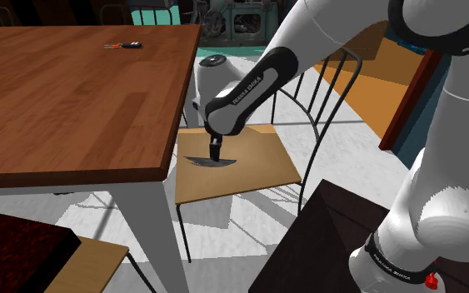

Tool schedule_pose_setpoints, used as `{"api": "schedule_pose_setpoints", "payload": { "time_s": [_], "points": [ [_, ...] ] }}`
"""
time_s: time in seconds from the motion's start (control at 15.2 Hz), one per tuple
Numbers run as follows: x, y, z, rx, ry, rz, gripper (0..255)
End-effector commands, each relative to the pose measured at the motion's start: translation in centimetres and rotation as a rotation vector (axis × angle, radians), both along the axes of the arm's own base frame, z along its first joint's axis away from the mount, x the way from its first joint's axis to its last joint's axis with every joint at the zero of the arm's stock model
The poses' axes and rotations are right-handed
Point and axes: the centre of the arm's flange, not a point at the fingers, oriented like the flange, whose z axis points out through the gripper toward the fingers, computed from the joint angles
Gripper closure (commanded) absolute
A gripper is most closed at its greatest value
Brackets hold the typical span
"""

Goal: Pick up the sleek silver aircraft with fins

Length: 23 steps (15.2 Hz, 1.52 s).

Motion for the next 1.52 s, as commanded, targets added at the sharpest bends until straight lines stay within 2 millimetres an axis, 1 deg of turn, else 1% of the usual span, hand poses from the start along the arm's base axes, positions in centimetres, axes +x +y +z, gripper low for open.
{"api": "schedule_pose_setpoints", "payload": {
  "time_s": [0.0, 0.13, 0.59, 0.73, 0.79, 1.32, 1.39, 1.45],
  "points": [
    [1.7, 0.6, -1.9, -0.012, -0.011, 0.050, 0],
    [3.1, 1.1, -3.3, -0.021, -0.019, 0.090, 0],
    [3.1, 1.1, -7.0, -0.021, -0.019, 0.090, 0],
    [3.1, 1.1, -7.3, -0.021, -0.019, 0.090, 0],
    [3.1, 1.1, -7.2, -0.021, -0.019, 0.090, 255],
    [3.3, 1.0, -7.4, -0.022, -0.019, 0.090, 255],
    [3.1, 1.1, -7.3, -0.021, -0.019, 0.090, 255],
    [3.1, 1.1, -6.8, -0.021, -0.019, 0.090, 255]
  ]
}}
